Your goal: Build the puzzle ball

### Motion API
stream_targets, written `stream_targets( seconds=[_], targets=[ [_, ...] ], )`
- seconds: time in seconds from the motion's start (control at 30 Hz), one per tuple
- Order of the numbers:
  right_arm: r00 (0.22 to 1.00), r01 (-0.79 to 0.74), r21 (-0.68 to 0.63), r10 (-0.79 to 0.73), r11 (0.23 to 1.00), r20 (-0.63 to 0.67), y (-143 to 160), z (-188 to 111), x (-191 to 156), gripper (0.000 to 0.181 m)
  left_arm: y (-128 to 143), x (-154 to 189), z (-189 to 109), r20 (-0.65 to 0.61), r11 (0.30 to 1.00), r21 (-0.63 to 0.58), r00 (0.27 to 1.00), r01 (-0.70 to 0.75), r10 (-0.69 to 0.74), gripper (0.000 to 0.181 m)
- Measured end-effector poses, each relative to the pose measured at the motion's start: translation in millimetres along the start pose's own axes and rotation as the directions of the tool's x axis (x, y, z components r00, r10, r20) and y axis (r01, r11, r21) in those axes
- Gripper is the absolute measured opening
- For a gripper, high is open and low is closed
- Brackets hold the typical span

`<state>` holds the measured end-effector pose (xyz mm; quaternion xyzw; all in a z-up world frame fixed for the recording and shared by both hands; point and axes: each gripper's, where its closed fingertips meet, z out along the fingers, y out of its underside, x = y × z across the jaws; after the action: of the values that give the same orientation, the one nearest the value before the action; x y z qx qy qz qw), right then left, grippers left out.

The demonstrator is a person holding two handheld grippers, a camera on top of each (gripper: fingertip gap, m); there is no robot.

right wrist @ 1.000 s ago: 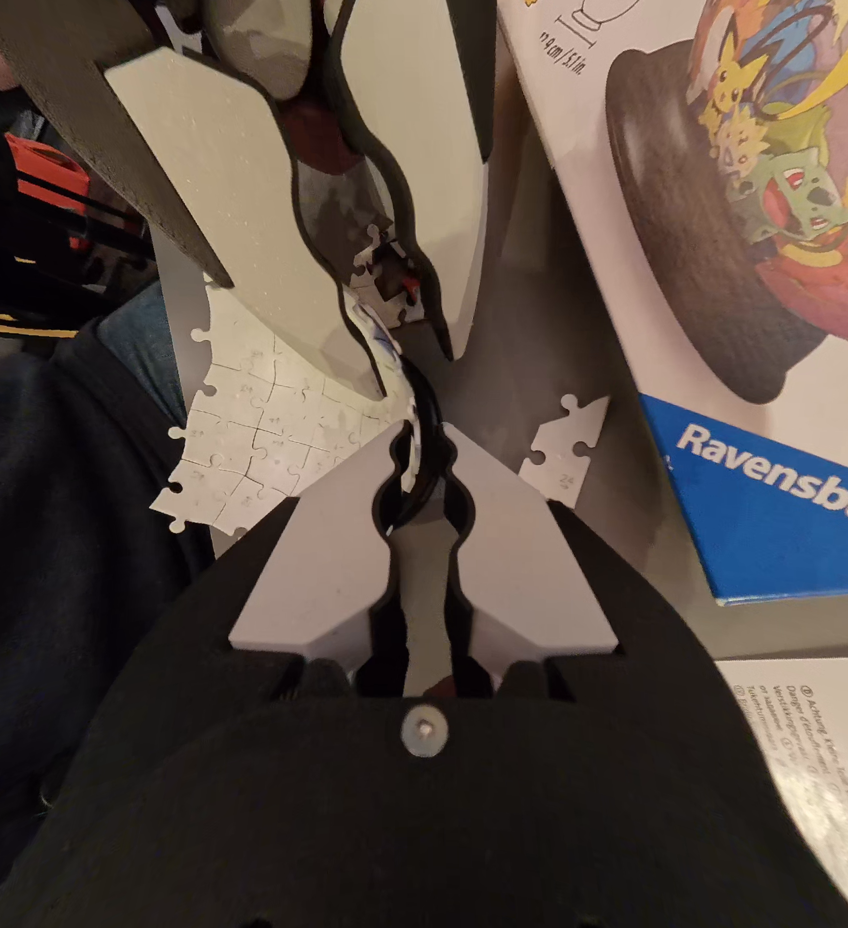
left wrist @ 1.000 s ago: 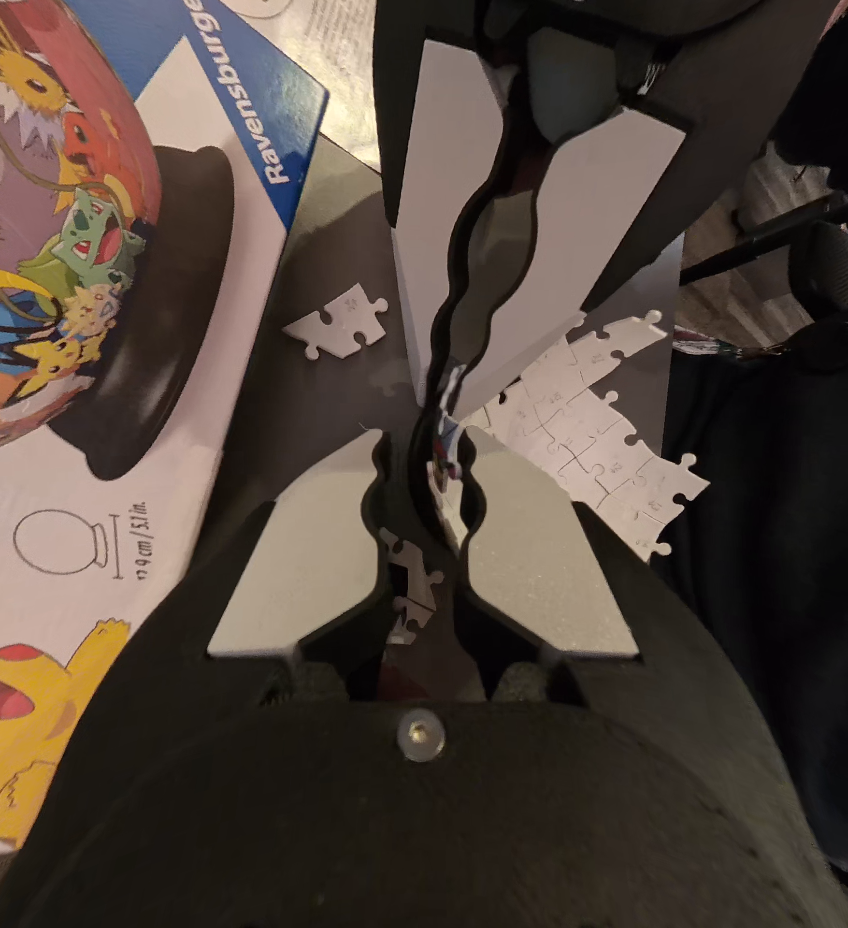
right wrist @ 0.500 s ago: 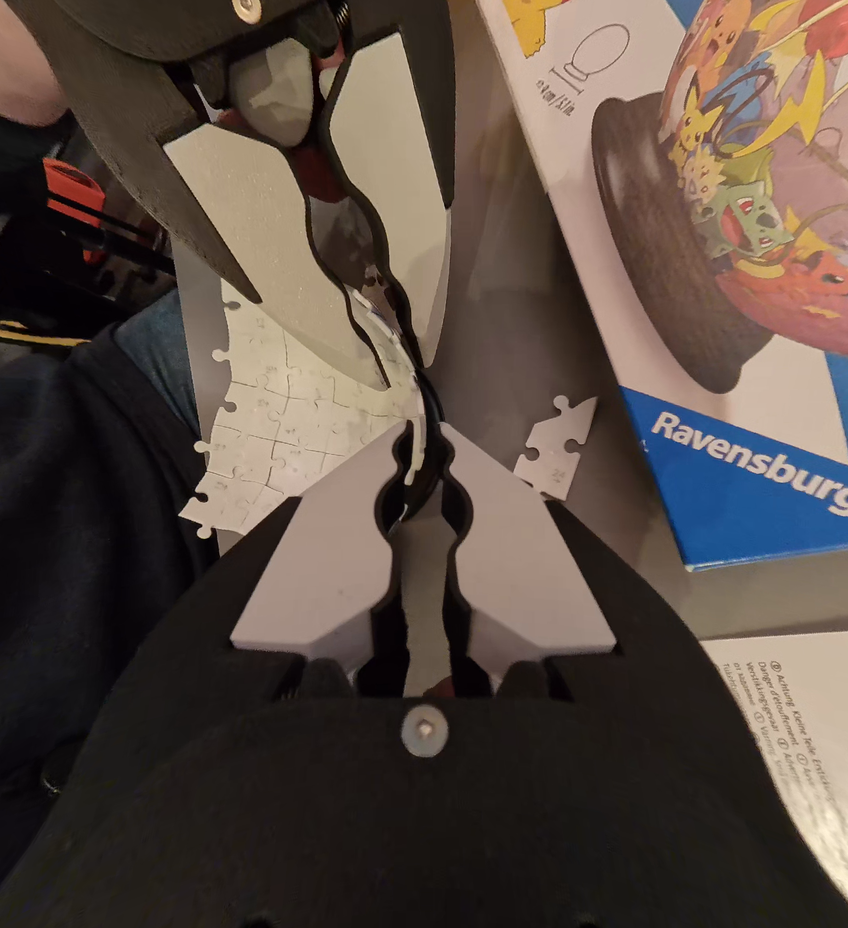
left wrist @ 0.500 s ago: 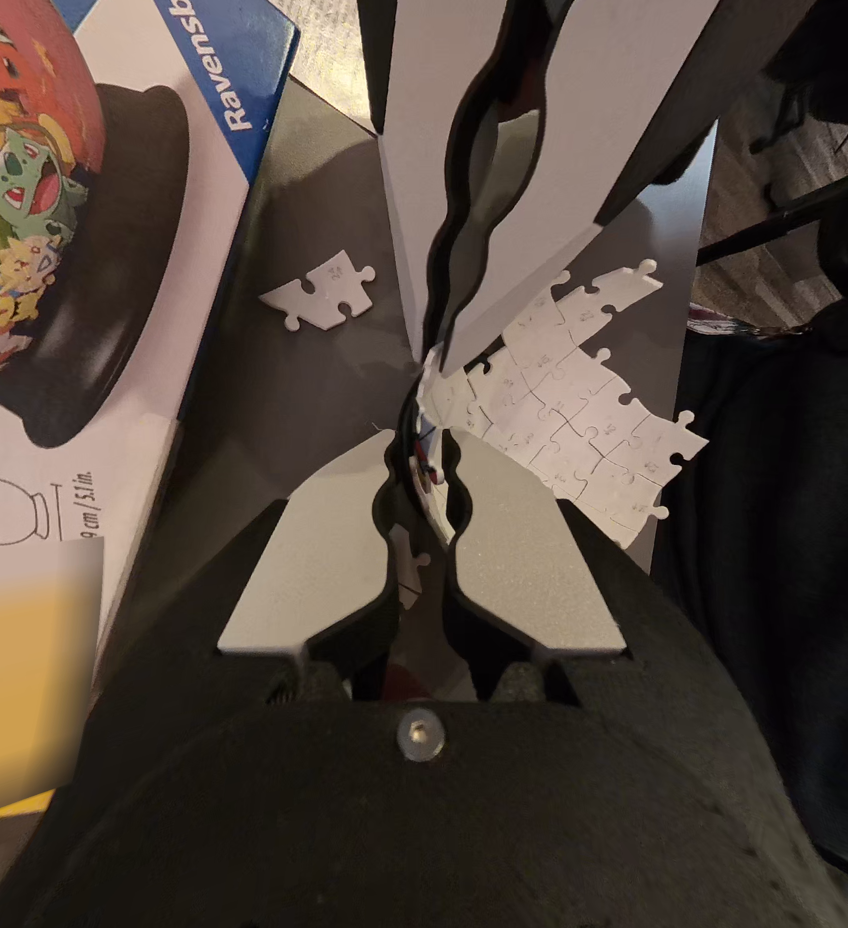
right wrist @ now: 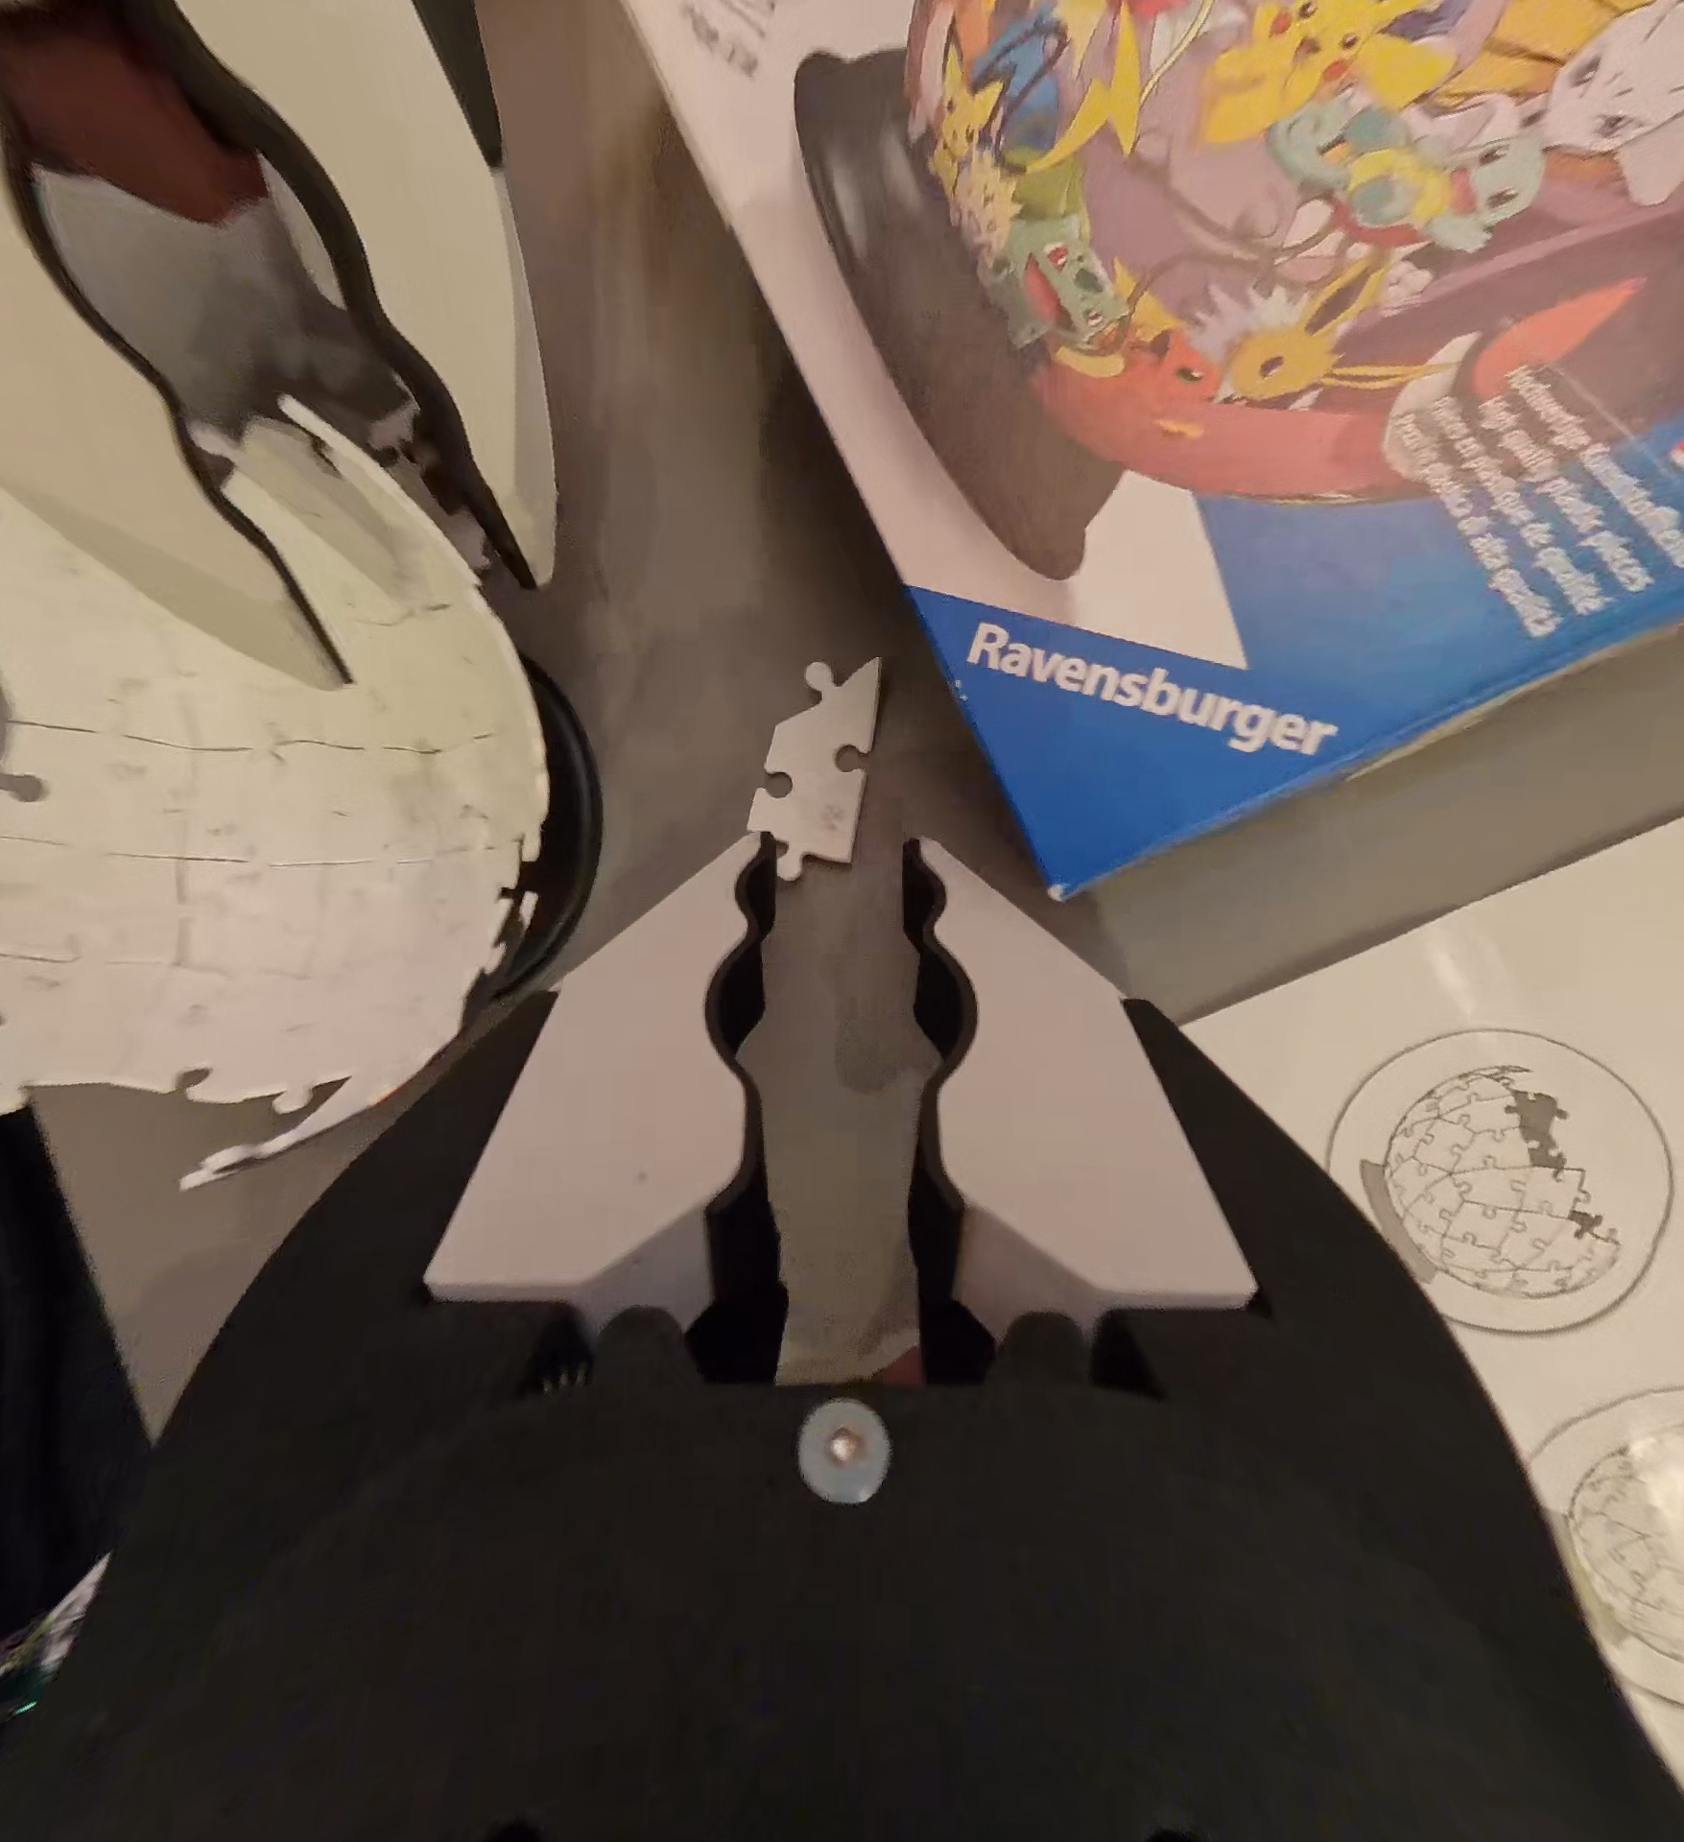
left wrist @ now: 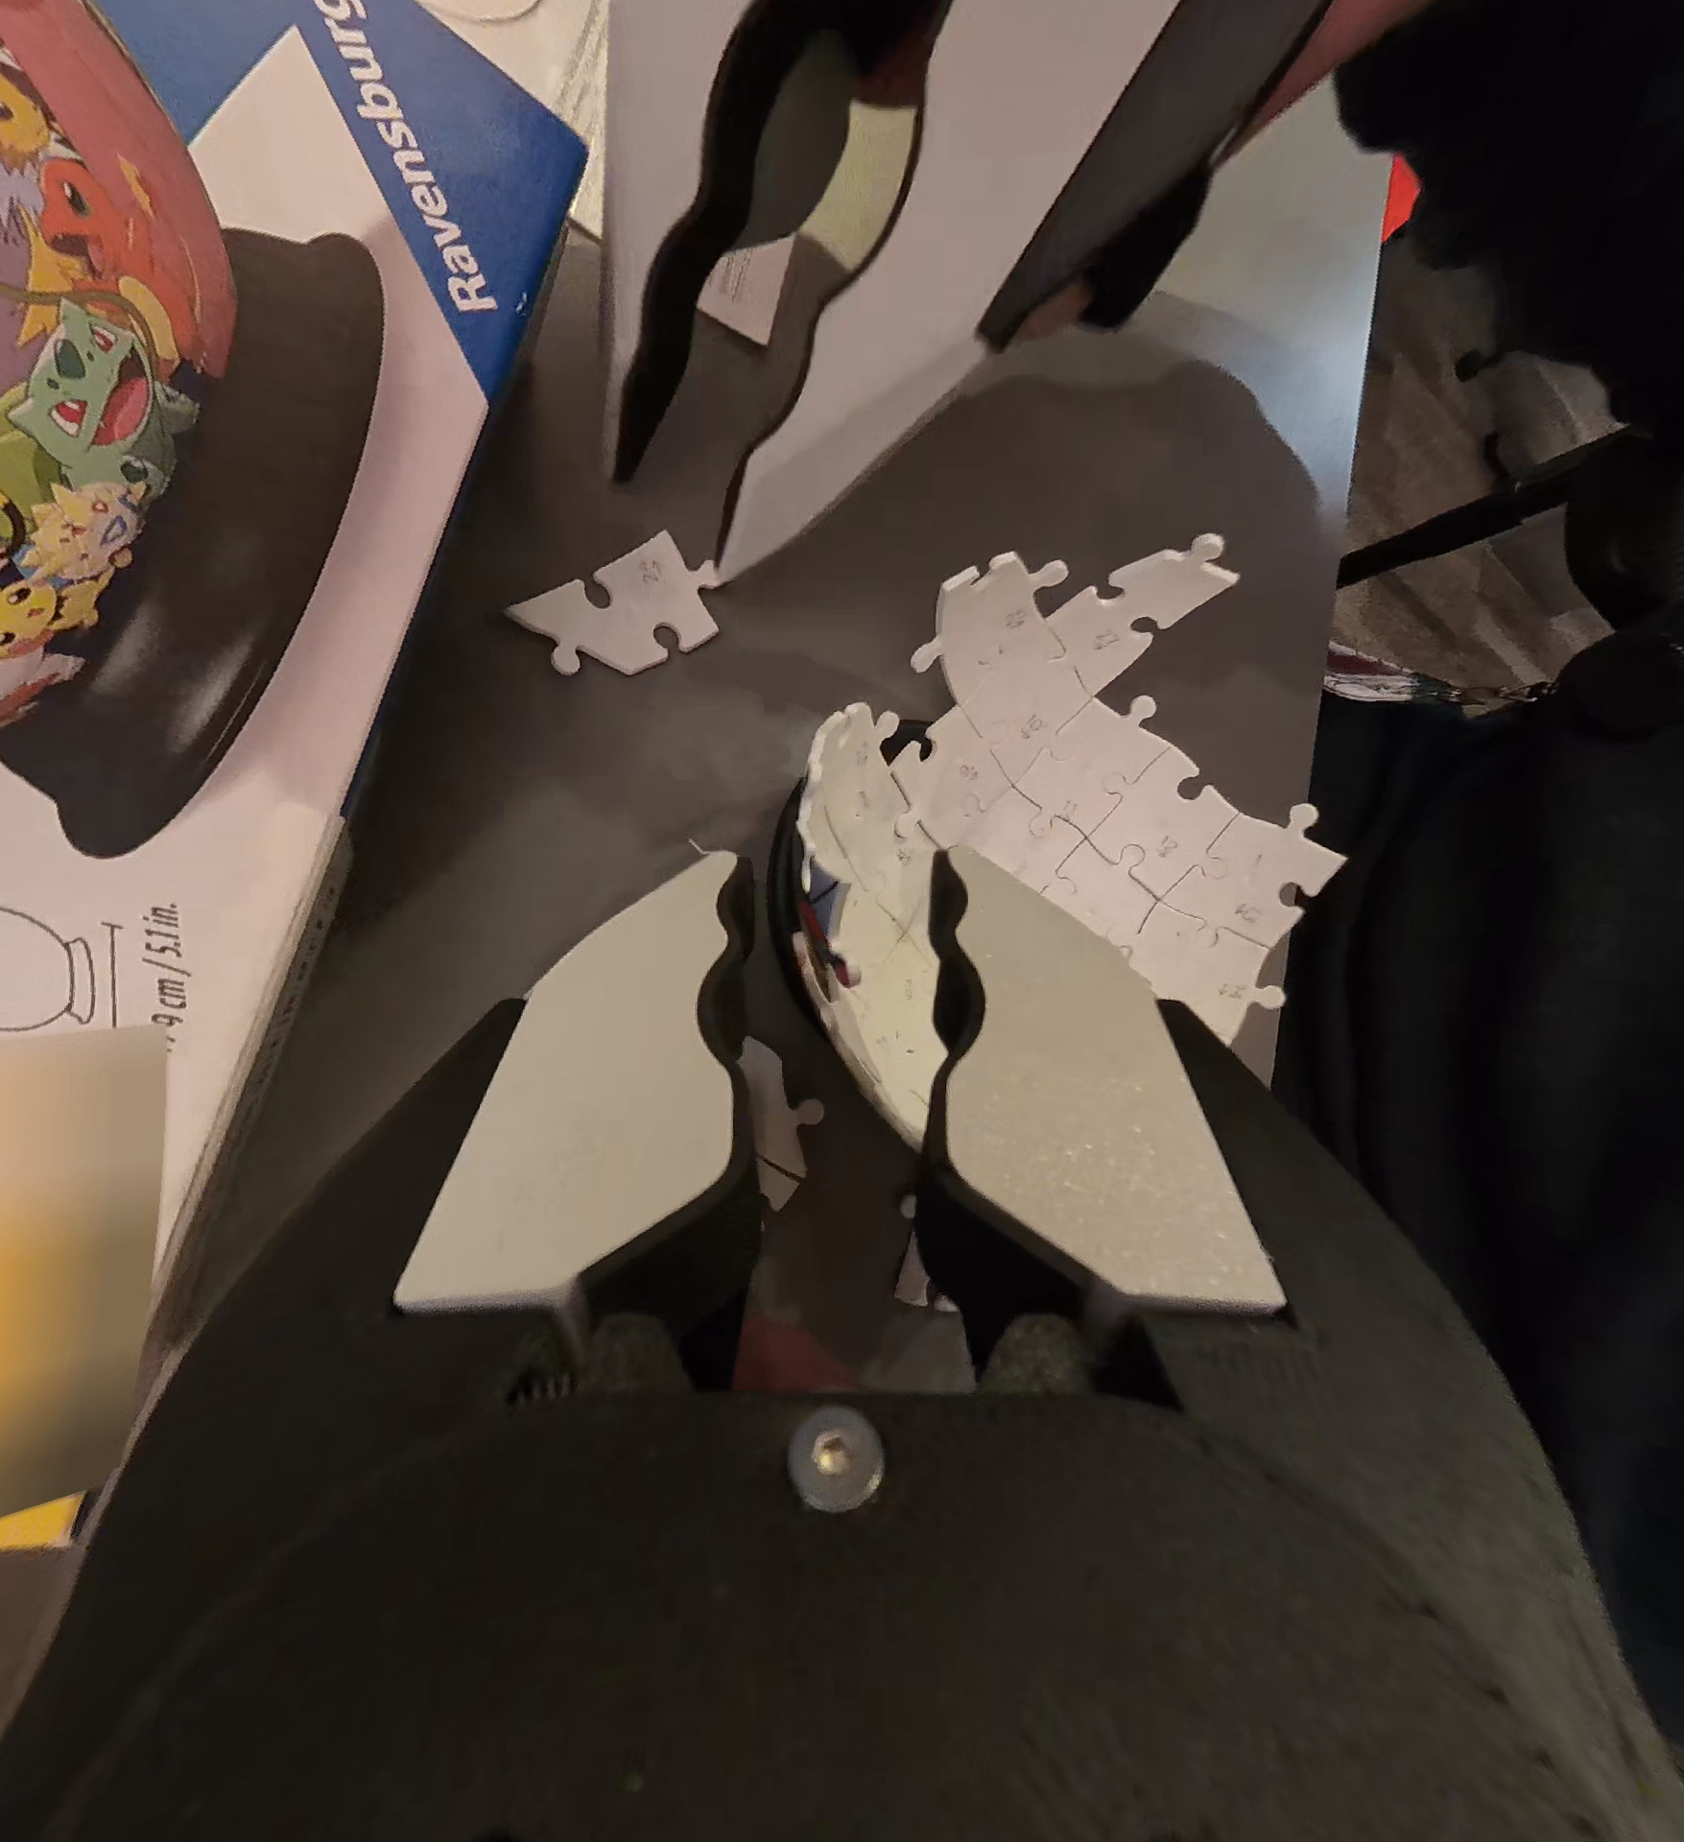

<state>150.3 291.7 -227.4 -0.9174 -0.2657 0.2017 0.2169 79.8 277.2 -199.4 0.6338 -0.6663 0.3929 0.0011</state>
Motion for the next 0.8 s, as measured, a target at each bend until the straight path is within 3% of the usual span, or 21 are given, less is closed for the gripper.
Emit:
stream_targets(
  seconds=[0.13,0.3,0.53,0.7,0.8],
  targets=[
    [0.997,0.055,0.008,-0.054,0.998,-0.050,-4,8,-4,0.022,-2,0,-4,0.017,1.000,0.018,1.000,0.002,-0.002,0.040],
    [0.993,0.086,0.011,-0.084,0.996,-0.081,-5,11,-2,0.000,-4,1,-11,0.037,0.999,0.036,0.999,-0.001,0.000,0.041],
    [0.996,0.066,0.008,-0.066,0.998,-0.053,1,7,-6,0.000,-13,-2,-27,0.090,0.996,0.088,0.996,-0.017,0.009,0.042],
    [1.000,0.012,-0.047,-0.013,0.999,-0.022,23,-4,-14,0.000,-15,1,-32,0.112,0.994,0.105,0.993,-0.034,0.022,0.041],
    [0.998,0.059,0.009,-0.059,0.998,-0.013,12,-15,-14,0.010,-17,2,-34,0.119,0.992,0.123,0.993,-0.039,0.024,0.041]
  ],
)
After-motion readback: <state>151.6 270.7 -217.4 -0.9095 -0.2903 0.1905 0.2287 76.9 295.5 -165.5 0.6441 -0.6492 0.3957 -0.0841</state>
